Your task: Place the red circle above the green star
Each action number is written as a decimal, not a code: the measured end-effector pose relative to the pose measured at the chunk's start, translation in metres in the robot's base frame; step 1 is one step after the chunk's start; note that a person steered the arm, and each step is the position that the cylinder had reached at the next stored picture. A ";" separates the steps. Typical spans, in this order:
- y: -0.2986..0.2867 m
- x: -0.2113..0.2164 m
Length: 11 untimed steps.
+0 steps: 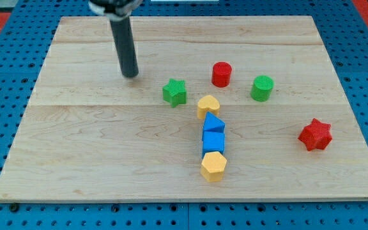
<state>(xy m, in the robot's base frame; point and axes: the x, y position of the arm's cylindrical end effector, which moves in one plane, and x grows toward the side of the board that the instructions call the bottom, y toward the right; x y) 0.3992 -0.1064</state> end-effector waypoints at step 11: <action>0.110 -0.048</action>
